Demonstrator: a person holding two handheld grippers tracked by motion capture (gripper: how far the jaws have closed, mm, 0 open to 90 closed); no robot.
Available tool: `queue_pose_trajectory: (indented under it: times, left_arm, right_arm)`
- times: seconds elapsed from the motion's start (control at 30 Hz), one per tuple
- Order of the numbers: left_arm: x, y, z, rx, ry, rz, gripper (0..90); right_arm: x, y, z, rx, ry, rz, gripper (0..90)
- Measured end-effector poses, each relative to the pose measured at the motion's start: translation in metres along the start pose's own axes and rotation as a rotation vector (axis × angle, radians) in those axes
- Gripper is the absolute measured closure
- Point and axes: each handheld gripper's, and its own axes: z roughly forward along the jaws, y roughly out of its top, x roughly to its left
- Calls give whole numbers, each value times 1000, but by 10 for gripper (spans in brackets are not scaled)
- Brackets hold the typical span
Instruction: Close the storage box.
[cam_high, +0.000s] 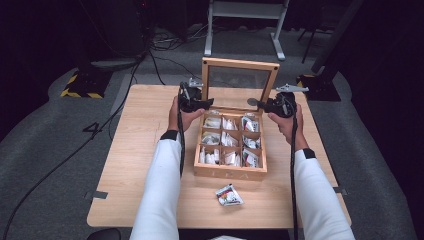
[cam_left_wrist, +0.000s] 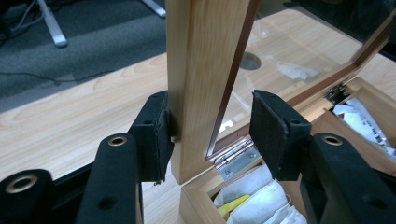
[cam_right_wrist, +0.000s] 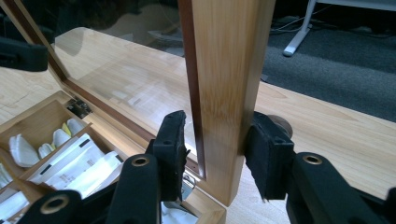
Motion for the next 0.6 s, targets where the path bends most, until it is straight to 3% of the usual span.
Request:
queue_pose_trajectory:
  times: [0.37, 0.43, 0.6]
  left_arm:
    - [-6, 7, -15, -26, 8, 27, 513]
    - [-7, 8, -16, -21, 20, 49, 520]
    - [-9, 8, -21, -22, 9, 51, 519]
  right_arm:
    - [3, 2, -9, -13, 19, 1, 579]
    - [3, 3, -12, -22, 23, 3, 579]
    - [7, 3, -18, -37, 15, -22, 580]
